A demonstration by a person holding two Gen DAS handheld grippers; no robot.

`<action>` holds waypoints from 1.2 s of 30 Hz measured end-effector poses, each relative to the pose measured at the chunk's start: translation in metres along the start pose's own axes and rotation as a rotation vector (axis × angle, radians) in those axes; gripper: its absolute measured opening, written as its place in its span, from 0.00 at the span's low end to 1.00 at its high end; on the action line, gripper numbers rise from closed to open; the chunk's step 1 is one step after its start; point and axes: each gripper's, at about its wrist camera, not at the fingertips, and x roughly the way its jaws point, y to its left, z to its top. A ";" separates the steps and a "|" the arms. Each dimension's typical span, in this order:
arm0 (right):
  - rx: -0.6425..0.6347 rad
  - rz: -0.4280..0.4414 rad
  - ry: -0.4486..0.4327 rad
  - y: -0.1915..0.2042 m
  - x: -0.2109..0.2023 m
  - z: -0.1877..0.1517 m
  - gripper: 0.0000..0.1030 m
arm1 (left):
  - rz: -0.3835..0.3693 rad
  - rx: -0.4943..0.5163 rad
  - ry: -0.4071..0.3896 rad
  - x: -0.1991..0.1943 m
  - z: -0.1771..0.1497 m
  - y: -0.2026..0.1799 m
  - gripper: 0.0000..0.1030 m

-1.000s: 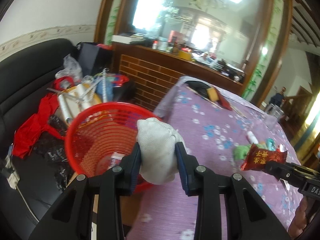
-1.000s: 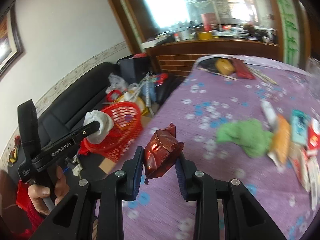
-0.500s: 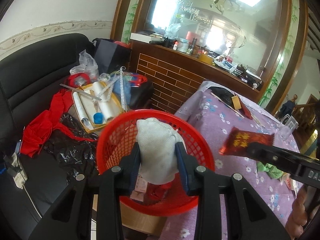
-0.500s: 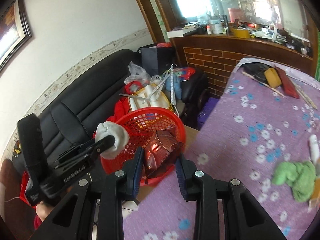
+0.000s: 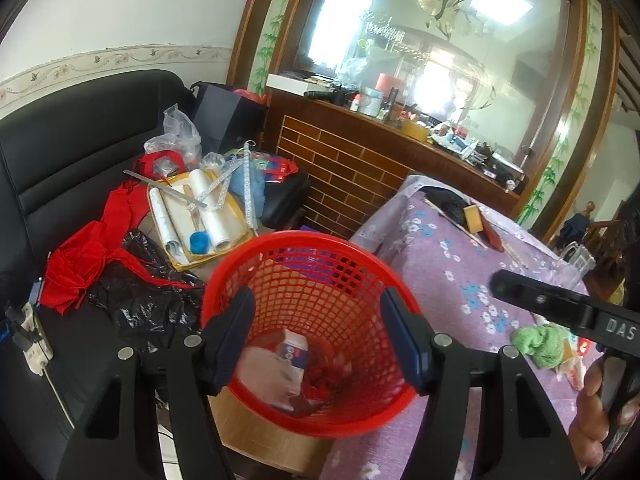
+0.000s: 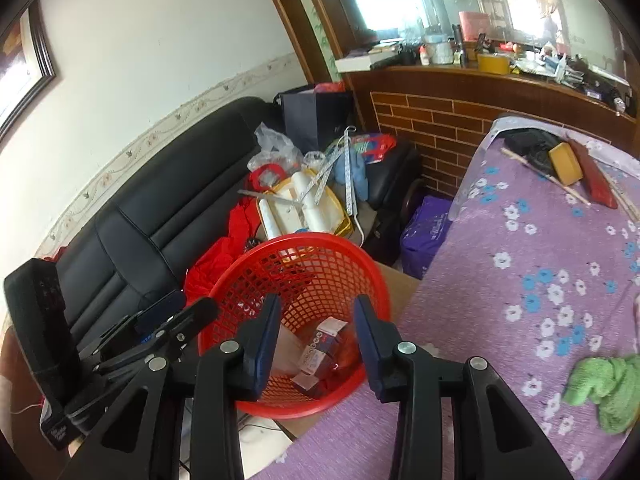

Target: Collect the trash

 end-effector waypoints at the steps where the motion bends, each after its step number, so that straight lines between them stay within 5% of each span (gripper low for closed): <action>1: 0.001 -0.001 -0.008 -0.003 -0.008 -0.003 0.42 | -0.008 0.005 0.000 -0.002 -0.002 -0.004 0.62; 5: -0.016 -0.035 -0.047 -0.015 -0.045 -0.027 0.54 | -0.055 0.059 0.015 -0.006 -0.018 -0.036 0.63; 24: 0.252 -0.180 -0.149 -0.155 -0.189 -0.145 0.54 | -0.232 0.342 0.178 0.009 -0.100 -0.209 0.63; 33: 0.397 -0.268 -0.207 -0.217 -0.239 -0.178 0.55 | -0.276 0.415 0.218 0.012 -0.110 -0.253 0.66; 36: 0.451 -0.280 -0.236 -0.231 -0.257 -0.189 0.55 | -0.305 0.426 0.225 0.021 -0.104 -0.270 0.75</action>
